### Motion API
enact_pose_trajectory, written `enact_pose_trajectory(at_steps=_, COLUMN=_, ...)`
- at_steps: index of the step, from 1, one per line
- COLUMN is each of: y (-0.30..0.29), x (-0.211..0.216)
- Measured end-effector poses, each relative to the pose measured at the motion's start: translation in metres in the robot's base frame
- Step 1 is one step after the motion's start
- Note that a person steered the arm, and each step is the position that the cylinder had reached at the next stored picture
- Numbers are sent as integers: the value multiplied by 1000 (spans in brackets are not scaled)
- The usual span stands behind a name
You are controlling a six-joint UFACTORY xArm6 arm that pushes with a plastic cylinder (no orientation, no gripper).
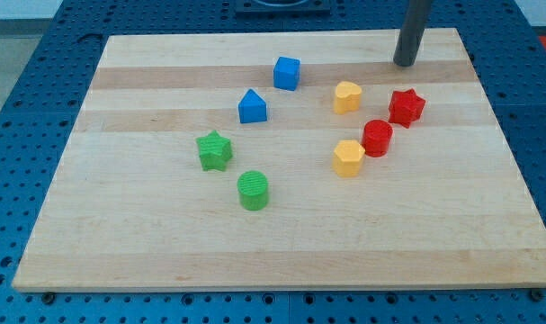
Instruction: Push red star closer to the red circle
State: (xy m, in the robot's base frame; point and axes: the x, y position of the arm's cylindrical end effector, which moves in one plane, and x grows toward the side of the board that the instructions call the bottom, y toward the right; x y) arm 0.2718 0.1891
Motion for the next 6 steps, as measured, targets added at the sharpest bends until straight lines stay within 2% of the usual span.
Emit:
enact_pose_trajectory(at_steps=2, y=0, x=0)
enact_pose_trajectory(at_steps=3, y=0, x=27)
enact_pose_trajectory(at_steps=4, y=1, x=91)
enact_pose_trajectory(at_steps=5, y=1, x=177)
enact_pose_trajectory(at_steps=6, y=1, x=207)
